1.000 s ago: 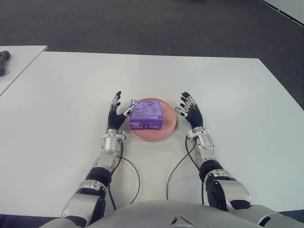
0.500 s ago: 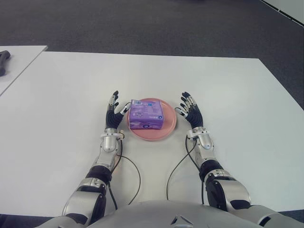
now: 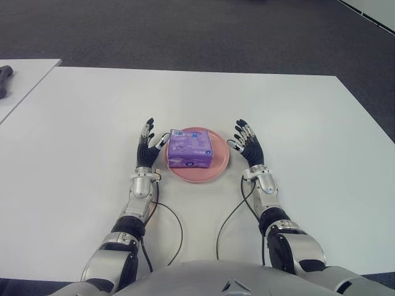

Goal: Put the tissue paper into the plate.

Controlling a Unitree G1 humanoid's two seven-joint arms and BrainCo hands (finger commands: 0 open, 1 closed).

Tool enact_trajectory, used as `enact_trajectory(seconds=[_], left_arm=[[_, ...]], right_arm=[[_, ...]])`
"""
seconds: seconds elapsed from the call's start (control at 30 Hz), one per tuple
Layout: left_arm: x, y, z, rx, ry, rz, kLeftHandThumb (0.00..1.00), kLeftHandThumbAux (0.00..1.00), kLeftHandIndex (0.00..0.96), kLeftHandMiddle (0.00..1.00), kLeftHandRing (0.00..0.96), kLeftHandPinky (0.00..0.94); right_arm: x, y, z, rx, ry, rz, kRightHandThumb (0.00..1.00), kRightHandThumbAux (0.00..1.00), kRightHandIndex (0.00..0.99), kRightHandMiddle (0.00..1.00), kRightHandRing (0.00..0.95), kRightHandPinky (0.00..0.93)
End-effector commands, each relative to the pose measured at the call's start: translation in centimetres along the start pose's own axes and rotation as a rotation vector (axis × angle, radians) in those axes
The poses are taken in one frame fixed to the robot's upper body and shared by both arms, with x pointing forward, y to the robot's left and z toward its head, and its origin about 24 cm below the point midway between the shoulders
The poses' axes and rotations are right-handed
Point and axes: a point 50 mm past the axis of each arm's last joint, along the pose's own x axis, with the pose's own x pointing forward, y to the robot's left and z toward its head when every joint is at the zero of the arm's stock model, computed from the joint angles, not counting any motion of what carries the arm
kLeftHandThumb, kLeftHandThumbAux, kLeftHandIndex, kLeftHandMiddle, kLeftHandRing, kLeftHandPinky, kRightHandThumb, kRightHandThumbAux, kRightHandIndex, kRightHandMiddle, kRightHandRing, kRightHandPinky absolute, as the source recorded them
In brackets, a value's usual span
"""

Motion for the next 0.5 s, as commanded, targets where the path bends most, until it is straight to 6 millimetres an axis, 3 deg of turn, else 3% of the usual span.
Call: enact_trajectory(seconds=[0.03, 0.5], left_arm=[[-0.95, -0.16, -1.05, -0.009, 0.070, -0.010, 0.000, 0.434, 0.000, 0.000, 0.000, 0.000], [-0.87, 0.00, -0.78, 0.007, 0.063, -0.007, 0.000, 0.423, 0.000, 0.000, 0.000, 0.000]], right_arm=[[-4.31, -0.26, -4.20, 0.054, 0.202, -0.056, 0.096, 0.706, 0.062, 0.030, 0.013, 0.055], [-4.40, -0.03, -4.24, 0.054, 0.199, -0.055, 0.096, 0.706, 0.062, 0.030, 0.013, 0.055]])
